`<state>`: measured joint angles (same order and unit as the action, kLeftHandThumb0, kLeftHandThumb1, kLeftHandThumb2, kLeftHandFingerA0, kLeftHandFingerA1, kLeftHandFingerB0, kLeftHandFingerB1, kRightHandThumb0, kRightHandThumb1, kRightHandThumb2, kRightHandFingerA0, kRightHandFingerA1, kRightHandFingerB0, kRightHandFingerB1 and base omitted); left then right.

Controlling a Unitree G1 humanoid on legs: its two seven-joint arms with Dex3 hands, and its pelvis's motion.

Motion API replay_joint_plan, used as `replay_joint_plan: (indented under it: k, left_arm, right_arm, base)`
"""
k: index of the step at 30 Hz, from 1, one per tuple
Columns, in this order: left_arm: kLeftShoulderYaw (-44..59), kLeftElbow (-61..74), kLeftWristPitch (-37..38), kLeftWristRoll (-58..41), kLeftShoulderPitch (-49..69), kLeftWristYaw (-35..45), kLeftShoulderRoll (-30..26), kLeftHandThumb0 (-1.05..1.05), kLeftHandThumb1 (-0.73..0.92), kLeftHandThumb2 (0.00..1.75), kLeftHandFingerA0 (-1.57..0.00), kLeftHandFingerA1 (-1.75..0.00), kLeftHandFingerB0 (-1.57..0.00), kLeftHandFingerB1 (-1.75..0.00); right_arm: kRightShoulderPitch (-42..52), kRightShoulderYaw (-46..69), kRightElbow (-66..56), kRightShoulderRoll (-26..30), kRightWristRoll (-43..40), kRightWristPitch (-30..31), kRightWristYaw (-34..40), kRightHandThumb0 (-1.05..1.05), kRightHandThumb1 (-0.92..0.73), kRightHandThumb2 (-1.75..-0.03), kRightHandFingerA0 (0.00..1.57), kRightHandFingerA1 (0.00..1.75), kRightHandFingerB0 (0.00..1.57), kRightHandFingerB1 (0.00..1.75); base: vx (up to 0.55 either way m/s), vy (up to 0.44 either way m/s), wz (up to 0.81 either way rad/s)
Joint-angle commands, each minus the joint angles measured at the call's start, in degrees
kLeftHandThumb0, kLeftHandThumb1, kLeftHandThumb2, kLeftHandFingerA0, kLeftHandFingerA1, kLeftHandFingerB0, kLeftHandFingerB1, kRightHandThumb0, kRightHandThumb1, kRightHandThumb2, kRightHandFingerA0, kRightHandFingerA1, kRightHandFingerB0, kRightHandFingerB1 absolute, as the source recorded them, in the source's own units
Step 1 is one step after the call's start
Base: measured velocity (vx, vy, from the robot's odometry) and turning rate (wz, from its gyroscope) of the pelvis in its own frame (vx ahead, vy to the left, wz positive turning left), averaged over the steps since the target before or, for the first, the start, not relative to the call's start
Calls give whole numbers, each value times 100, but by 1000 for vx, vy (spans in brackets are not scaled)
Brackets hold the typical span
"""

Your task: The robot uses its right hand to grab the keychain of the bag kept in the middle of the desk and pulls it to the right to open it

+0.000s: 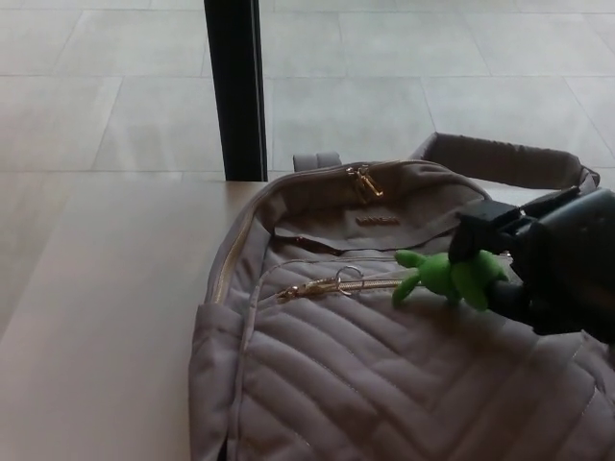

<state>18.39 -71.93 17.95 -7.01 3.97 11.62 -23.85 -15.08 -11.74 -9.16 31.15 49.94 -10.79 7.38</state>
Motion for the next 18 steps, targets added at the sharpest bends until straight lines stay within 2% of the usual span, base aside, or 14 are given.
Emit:
replay_joint_plan:
  k: [1,2,3,6,7,10,11,12,18]
  left_arm:
    - [-3,-15,37,20,60,-35,-22,-78,68,107,-63,-64,-52,-57]
    - [18,-13,33,-5,73,-6,-29,-81,86,66,-70,-56,-58,-44]
    - [18,-12,15,-5,86,1,-42,-81,87,66,-72,-58,-58,-44]
    - [-25,10,74,49,136,-18,-66,-84,87,66,-69,-56,-57,-43]
    - [-18,17,36,36,133,-26,-63,-83,87,66,-70,-56,-58,-43]
    - [17,-11,11,-5,125,5,-53,-82,86,66,-70,-56,-58,-44]
    - [-4,-15,-5,24,133,-44,-50,-83,88,66,-71,-56,-58,-43]
    - [-10,-5,-11,31,141,-58,-47,-84,88,66,-70,-58,-58,-44]
    - [17,25,106,-9,217,69,-24,-89,89,67,-70,-60,-56,-44]
  right_arm:
    - [135,202,302,418,-53,-467,221,-26,-41,-109,103,175,81,151]
    - [143,218,356,512,-23,-537,241,-24,-42,-111,106,175,85,147]
    - [181,270,401,645,-72,-556,102,-28,-42,-113,100,175,81,146]
    - [227,357,536,905,-106,-741,129,-29,-40,-117,97,175,79,150]
    - [255,433,602,1013,-98,-796,203,-29,-44,-108,99,175,83,135]
    - [306,574,651,1159,-151,-788,147,-29,-47,-104,99,175,80,139]
    - [317,641,703,1215,-210,-856,191,-29,-39,-112,96,175,77,147]
    - [336,701,715,1230,-282,-858,171,-29,-39,-117,95,175,71,155]
    - [366,968,799,1251,-364,-939,254,-25,-40,-116,94,175,72,157]
  base:
    - [0,0,0]
    - [0,0,0]
    - [0,0,0]
    - [0,0,0]
    - [0,0,0]
    - [0,0,0]
    - [0,0,0]
    - [0,0,0]
    - [0,0,0]
